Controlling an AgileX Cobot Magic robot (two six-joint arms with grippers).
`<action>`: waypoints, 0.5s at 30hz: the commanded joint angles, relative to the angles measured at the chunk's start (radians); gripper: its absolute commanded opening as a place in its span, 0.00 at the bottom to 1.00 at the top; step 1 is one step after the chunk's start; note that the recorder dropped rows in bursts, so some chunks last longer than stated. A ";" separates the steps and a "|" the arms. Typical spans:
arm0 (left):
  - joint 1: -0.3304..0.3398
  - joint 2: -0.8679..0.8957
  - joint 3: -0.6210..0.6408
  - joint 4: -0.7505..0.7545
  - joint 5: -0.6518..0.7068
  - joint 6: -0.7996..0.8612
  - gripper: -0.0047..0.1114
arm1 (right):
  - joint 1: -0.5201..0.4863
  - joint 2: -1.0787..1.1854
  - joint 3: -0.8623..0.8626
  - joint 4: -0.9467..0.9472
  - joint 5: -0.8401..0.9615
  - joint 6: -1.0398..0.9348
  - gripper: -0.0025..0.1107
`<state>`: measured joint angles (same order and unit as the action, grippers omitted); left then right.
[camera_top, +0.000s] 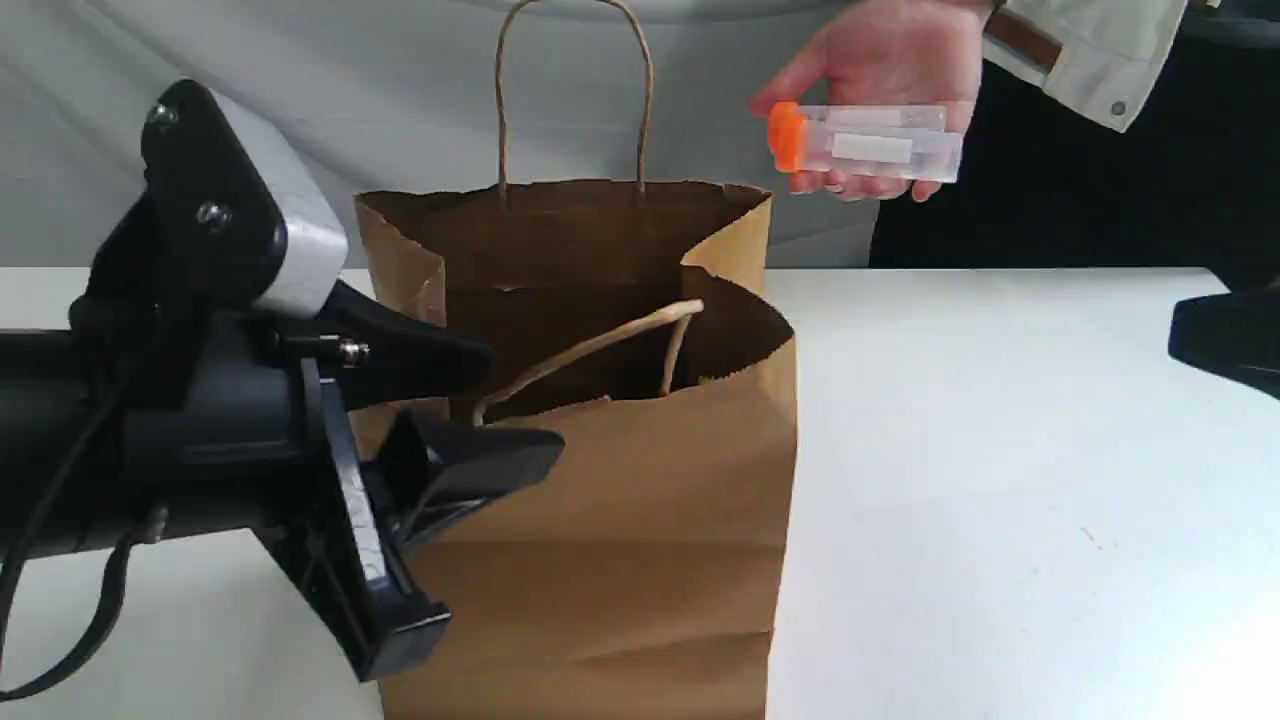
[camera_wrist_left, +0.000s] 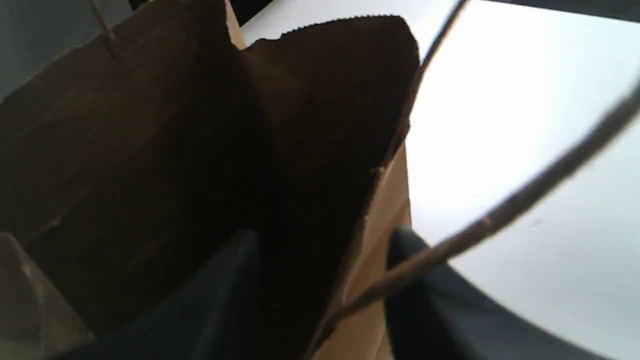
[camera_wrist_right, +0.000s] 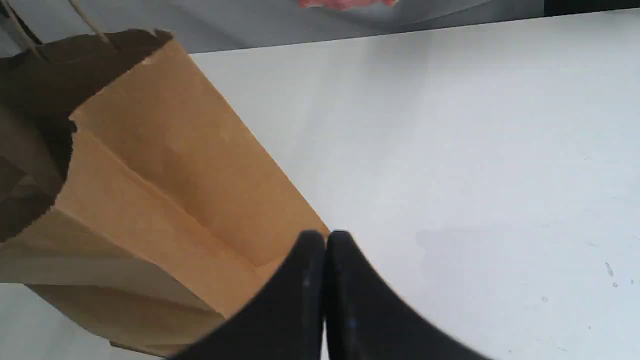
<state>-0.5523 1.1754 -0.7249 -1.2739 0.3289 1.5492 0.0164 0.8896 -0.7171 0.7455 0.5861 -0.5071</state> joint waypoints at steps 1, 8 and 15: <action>-0.006 0.000 -0.002 -0.036 -0.016 0.004 0.22 | -0.006 0.002 -0.006 0.004 -0.025 -0.016 0.02; -0.006 0.000 -0.002 -0.040 -0.016 0.042 0.04 | -0.006 0.006 -0.020 0.005 -0.032 -0.023 0.02; -0.006 0.000 -0.002 -0.040 -0.007 0.053 0.04 | -0.006 0.184 -0.311 0.016 0.242 -0.061 0.02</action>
<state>-0.5523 1.1754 -0.7249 -1.3005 0.3219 1.5939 0.0164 1.0285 -0.9615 0.7530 0.7586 -0.5536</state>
